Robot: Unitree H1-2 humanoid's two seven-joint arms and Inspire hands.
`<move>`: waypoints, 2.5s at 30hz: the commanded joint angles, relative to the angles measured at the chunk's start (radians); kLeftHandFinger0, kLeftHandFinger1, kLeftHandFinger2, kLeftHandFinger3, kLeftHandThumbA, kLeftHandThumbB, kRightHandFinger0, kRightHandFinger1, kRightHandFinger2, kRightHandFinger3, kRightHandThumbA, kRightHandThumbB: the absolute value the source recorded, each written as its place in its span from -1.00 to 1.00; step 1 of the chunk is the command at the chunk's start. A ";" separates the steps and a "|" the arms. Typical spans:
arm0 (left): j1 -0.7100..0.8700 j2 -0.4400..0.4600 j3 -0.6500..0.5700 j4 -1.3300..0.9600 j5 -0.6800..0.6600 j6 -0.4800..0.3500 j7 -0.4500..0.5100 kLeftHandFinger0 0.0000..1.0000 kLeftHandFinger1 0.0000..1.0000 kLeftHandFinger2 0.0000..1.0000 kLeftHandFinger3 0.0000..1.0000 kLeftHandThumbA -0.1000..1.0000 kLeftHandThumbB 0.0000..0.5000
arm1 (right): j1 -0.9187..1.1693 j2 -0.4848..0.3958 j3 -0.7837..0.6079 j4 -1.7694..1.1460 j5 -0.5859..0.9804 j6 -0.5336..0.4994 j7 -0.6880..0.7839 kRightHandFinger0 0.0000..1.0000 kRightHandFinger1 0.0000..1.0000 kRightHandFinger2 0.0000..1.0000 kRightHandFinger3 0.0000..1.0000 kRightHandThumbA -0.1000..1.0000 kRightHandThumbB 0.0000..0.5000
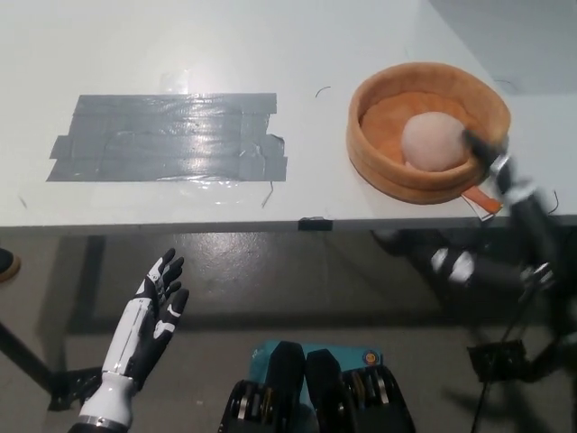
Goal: An emotional support dumpling is kept in a soft plate infront in the middle of the desk infront of the robot. The robot extends its right arm to pick up the dumpling and hands it to a person
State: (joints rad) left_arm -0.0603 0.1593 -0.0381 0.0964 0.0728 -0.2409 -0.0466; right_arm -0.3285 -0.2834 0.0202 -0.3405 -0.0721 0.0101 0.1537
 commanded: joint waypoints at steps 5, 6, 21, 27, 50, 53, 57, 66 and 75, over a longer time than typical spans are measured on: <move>-0.006 0.017 0.004 -0.018 0.007 -0.053 -0.006 1.00 1.00 1.00 1.00 0.72 0.28 | -0.423 -0.238 0.057 0.147 0.010 0.372 0.215 1.00 1.00 1.00 1.00 1.00 0.33; -0.007 0.017 0.005 -0.018 0.006 -0.052 -0.006 1.00 1.00 1.00 1.00 0.72 0.31 | -0.452 -0.244 0.072 0.194 0.001 0.362 0.231 1.00 1.00 1.00 1.00 1.00 0.31; -0.019 0.018 0.007 -0.035 0.014 -0.032 -0.002 1.00 1.00 1.00 1.00 0.74 0.33 | -0.926 -0.188 0.418 1.043 -0.170 0.336 0.401 1.00 1.00 1.00 1.00 1.00 0.47; -0.019 0.016 0.007 -0.039 0.012 -0.021 -0.003 1.00 1.00 1.00 1.00 0.75 0.34 | -0.979 -0.135 0.447 1.236 -0.157 0.296 0.403 1.00 1.00 1.00 1.00 0.92 0.44; -0.031 0.020 0.007 -0.042 0.021 -0.011 -0.007 1.00 1.00 1.00 1.00 0.72 0.25 | -0.964 -0.120 0.514 1.325 -0.254 0.210 0.499 1.00 1.00 1.00 1.00 1.00 0.66; -0.032 0.023 0.007 -0.043 0.019 -0.011 -0.010 1.00 1.00 1.00 1.00 0.72 0.25 | -0.962 -0.125 0.535 1.306 -0.280 0.216 0.514 1.00 1.00 1.00 1.00 1.00 0.71; -0.037 0.024 0.007 -0.039 0.019 -0.015 -0.011 1.00 1.00 1.00 1.00 0.72 0.24 | -0.956 -0.128 0.542 1.301 -0.292 0.198 0.518 1.00 1.00 1.00 1.00 1.00 0.57; -0.039 0.021 0.011 -0.036 0.018 -0.016 -0.011 1.00 1.00 1.00 1.00 0.75 0.27 | -0.944 -0.113 0.566 1.344 -0.342 0.208 0.500 1.00 1.00 1.00 1.00 1.00 0.55; -0.048 0.025 0.014 -0.036 0.018 -0.018 -0.013 1.00 1.00 1.00 1.00 0.77 0.29 | -0.927 -0.093 0.565 1.424 -0.370 0.183 0.466 1.00 1.00 1.00 1.00 1.00 0.59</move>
State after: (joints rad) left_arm -0.0846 0.1669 -0.0359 0.0873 0.0904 -0.2406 -0.0570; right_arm -1.2274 -0.3702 0.5904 1.0674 -0.4129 0.2358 0.6468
